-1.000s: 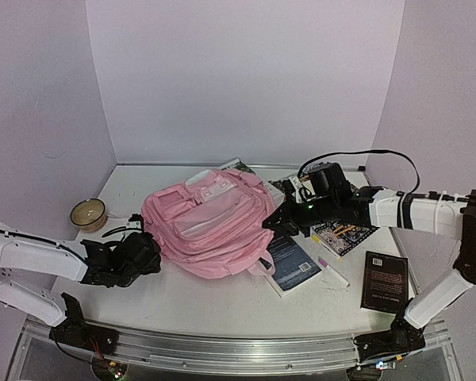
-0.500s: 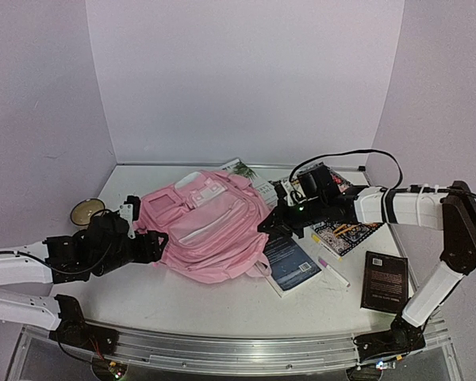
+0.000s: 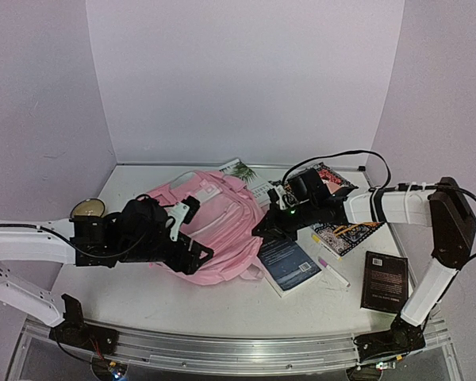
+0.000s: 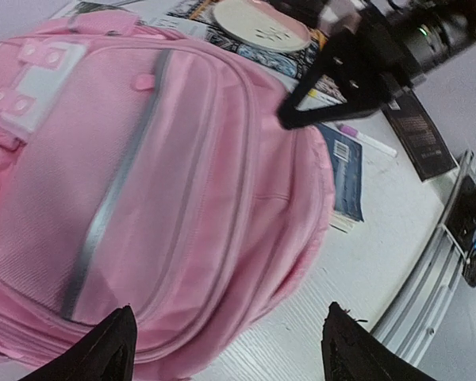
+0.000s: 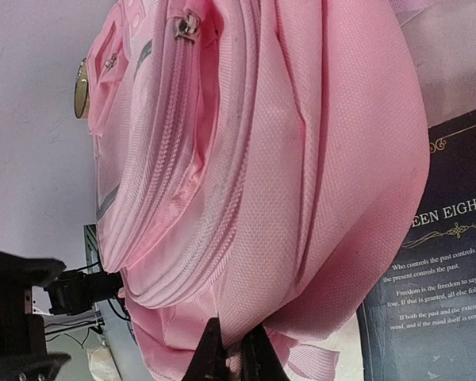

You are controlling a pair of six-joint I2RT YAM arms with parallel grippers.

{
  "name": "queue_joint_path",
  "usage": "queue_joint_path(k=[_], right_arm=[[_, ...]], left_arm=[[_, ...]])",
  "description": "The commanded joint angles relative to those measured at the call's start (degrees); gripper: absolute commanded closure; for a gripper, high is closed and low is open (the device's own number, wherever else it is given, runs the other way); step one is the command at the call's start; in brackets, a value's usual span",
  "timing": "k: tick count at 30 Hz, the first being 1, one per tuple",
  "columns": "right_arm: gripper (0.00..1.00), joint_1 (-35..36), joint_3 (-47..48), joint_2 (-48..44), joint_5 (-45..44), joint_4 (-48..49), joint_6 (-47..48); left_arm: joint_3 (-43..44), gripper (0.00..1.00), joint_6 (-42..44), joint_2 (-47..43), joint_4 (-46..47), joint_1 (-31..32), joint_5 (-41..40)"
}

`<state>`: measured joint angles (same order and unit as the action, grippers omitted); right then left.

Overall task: Pack the student bag
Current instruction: Adjust the book at the corner of the board.

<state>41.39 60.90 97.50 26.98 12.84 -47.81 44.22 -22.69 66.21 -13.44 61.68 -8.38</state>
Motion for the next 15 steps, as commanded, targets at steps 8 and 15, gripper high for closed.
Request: queue_joint_path(k=[8,15], right_arm=[[1.00,5.6,3.0,3.4,1.0,4.9,-0.7],[0.94,6.2,3.1,5.8,0.0,5.3,0.2]], left_arm=[[6.6,0.18,4.9,10.1,-6.5,5.8,-7.3],[6.6,0.18,4.5,12.5,-8.9,6.6,-11.6]])
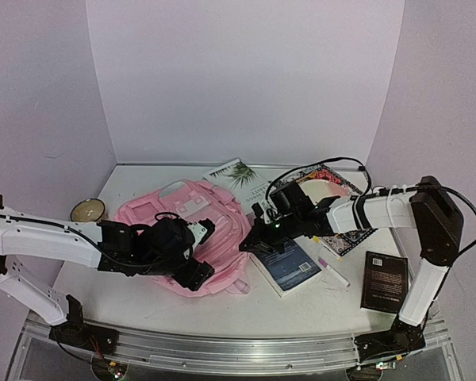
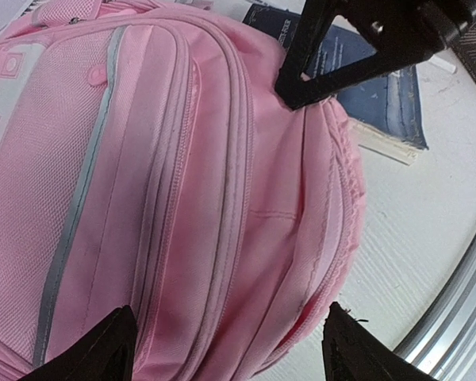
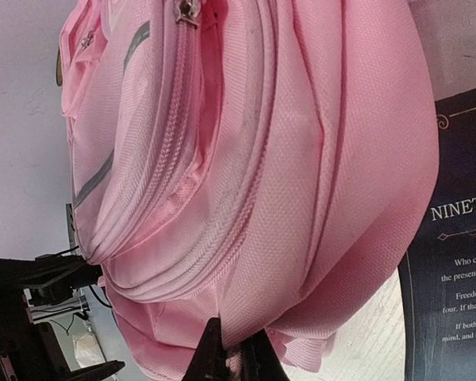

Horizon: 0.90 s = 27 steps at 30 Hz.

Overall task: Pack the student bag
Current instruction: Adjust the book at the corner of the board.

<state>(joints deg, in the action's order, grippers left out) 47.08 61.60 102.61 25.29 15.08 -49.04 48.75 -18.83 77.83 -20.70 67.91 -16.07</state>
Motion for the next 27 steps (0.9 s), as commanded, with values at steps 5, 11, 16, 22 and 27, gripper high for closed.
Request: queue_joint_path(k=[5,11,16,22,27], right_arm=[[0.74,0.2,2.3,0.2,-1.4,2.1,4.1],[0.56,-4.3,1.4,-2.8,-3.9,1.4,6.4],[0.50,-9.6,2.4,-3.5,-6.9,1.4,7.4],[0.48,-15.2,4.4,-0.7,-11.8,4.7,4.9],[0.47,-18.0,5.9,3.9,-13.3,10.0,-1.0]], left_arm=[[2.7,0.16,-1.4,1.5,-1.9,0.3,-6.8],[3.6,0.13,-3.5,1.0,-1.8,-0.8,-9.3],[4.2,0.12,-4.5,3.1,-1.6,-3.2,-7.6],[4.2,0.11,-6.5,3.9,-1.1,-6.8,-5.6],[4.2,0.09,-7.1,4.0,0.6,-9.5,-4.0]])
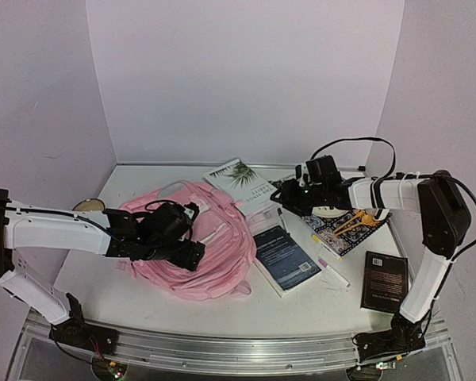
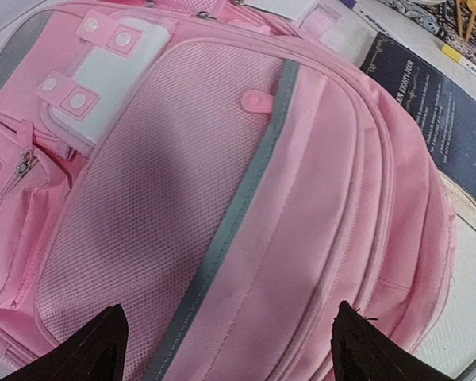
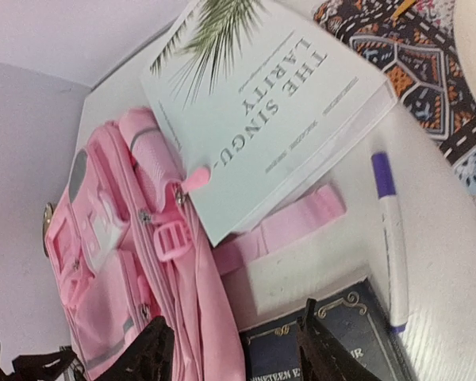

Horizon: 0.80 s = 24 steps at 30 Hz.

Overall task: Pack the student bag
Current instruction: Adjust the book at the corner of the board.

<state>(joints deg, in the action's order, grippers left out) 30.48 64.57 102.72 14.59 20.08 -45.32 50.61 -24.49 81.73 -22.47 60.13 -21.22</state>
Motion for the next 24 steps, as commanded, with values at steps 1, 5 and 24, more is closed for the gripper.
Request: queue_joint_path(k=[1,5,24], right_arm=[[0.47,-1.5,3.6,5.0,-2.8,5.9,-6.0],[0.47,-1.7,6.7,10.2,-2.9,8.9,-10.7],[0.33,-1.7,12.0,24.8,0.0,19.4,-23.7]], left_arm=[[2.4,0.09,-1.5,0.3,2.5,-2.0,1.3],[2.0,0.08,-1.7,1.5,3.0,-2.9,1.7],[-7.2,0.07,-6.9,2.9,0.3,-8.1,4.1]])
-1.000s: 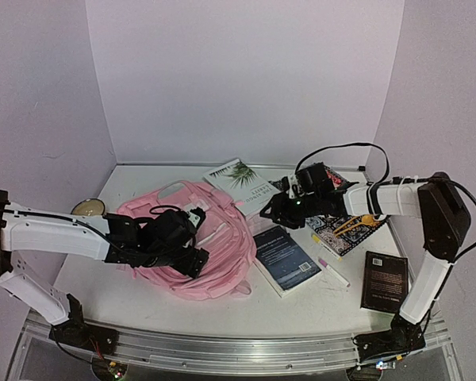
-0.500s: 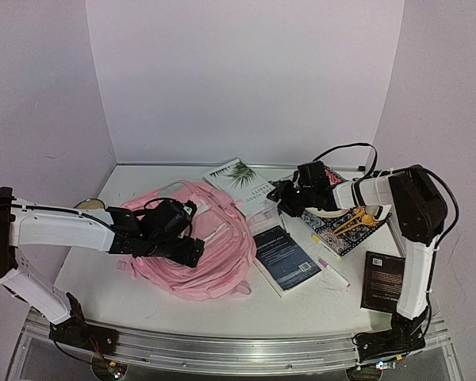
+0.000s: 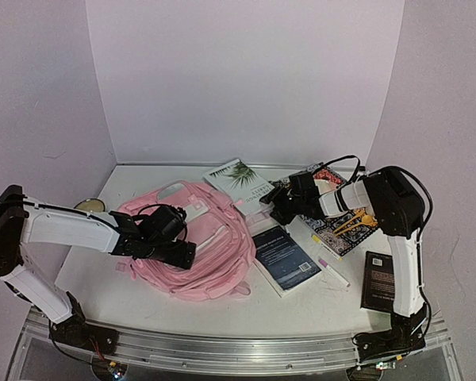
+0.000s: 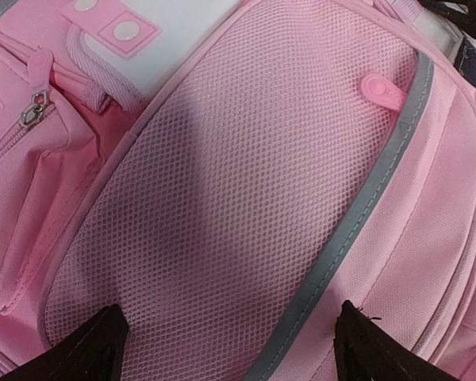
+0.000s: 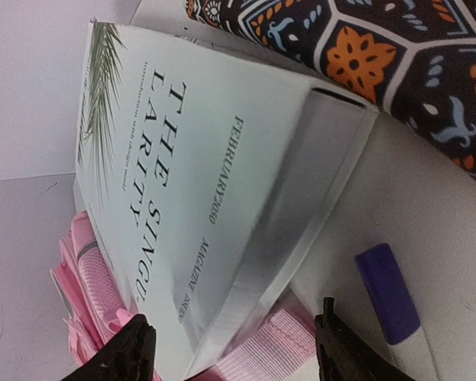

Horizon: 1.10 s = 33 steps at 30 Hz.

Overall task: Pack the student bag
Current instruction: Adjust the book at the corner of the board.

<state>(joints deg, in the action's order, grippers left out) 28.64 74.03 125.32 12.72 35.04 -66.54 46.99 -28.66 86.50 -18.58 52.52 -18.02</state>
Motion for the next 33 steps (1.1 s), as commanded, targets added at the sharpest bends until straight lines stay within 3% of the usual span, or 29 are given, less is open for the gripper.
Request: queue_joint_path(k=[1,12,23,33], right_arm=[[0.34,0.1,2.8,2.6,2.3,5.1,-3.1],[0.35,0.2,1.6,4.3,-0.1,6.0,-8.9],[0.54,0.2,-1.1,2.2,3.1,9.4,-8.8],[0.56,0.3,-1.5,0.0,6.2,12.0,-10.2]], left_arm=[[-4.2,0.07,-3.2,-2.2,-4.1,-0.6,0.8],[-4.5,0.07,-3.8,-4.0,-7.4,-1.8,-0.6],[-2.5,0.07,-3.3,-5.4,-7.7,-1.8,-0.1],[-0.9,0.08,-3.1,-5.5,-7.6,-1.8,0.1]])
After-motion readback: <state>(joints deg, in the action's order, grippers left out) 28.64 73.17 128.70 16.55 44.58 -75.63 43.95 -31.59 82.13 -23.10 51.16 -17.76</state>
